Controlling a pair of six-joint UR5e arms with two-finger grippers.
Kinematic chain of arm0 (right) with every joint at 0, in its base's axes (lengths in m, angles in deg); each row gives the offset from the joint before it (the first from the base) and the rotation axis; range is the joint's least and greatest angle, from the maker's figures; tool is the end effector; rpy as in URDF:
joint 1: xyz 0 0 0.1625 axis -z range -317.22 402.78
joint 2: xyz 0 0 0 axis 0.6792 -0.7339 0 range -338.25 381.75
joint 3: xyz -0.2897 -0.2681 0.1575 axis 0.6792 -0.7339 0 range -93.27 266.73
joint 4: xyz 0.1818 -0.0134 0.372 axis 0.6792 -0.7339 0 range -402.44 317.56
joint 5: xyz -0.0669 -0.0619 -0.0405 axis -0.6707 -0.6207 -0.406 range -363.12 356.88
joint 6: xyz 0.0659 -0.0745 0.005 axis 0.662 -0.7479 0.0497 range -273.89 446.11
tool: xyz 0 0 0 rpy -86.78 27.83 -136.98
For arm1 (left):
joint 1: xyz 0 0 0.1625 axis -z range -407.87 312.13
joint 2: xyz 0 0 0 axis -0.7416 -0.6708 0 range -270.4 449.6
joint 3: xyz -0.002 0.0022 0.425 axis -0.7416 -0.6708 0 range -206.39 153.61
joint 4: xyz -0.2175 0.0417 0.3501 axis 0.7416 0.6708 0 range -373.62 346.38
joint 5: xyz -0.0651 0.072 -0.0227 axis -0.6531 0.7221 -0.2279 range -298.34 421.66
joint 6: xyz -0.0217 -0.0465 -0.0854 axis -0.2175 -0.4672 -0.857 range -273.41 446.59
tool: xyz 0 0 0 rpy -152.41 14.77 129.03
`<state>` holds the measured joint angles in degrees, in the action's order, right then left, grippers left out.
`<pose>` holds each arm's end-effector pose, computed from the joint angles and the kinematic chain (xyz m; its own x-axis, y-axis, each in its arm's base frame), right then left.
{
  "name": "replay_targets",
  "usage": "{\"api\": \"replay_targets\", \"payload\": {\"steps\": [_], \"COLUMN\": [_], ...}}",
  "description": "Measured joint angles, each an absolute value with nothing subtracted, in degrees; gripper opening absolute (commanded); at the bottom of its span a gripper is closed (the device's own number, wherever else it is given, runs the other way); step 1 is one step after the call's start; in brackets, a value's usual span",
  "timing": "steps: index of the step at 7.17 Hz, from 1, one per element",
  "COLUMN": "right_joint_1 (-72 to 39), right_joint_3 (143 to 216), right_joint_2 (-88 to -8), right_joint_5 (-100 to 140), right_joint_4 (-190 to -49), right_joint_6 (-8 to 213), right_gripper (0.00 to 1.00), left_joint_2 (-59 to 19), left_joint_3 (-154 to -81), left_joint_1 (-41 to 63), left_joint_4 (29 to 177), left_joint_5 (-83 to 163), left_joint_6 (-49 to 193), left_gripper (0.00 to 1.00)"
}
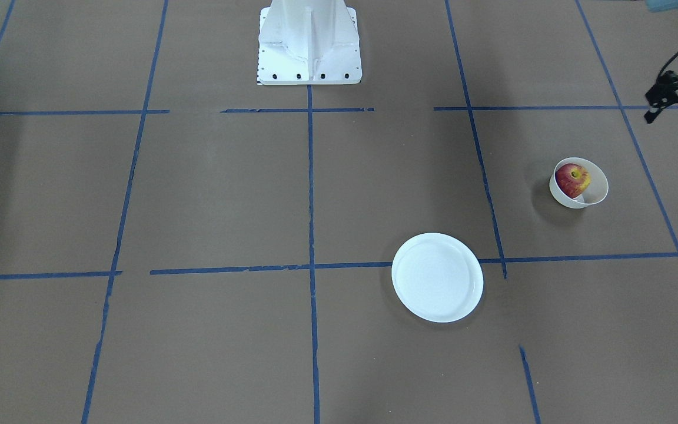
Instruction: Move apple from plate to bowl
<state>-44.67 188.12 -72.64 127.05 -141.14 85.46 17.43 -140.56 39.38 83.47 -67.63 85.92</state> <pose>0.0488 -0.4568 0.6174 0.7637 -0.0263 0.6451 0.0532 0.9983 -0.0223 -0.0522 -0.3775 0.5757 0.7665 0.1725 -0.6186 -0.0377 0.9737 0.2249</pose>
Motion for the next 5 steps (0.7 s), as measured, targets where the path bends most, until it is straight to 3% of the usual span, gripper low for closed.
{"api": "replay_targets", "payload": {"steps": [2,5], "right_joint_1": [-44.7,-44.7], "right_joint_3": [188.1,188.1], "right_joint_2": [-72.6,-72.6], "right_joint_5": [127.0,127.0], "right_joint_4": [-141.1,-141.1], "right_joint_6": [85.5,85.5], "right_gripper": [1.00,1.00], "left_joint_2": [15.1,14.6], "left_joint_3": [-135.4,-133.5], "left_joint_1": [48.1,49.8], "left_joint_4": [73.0,64.8], "left_joint_5": [-68.5,-72.6], "left_joint_6": [98.7,100.6], "left_gripper": [1.00,1.00]}}
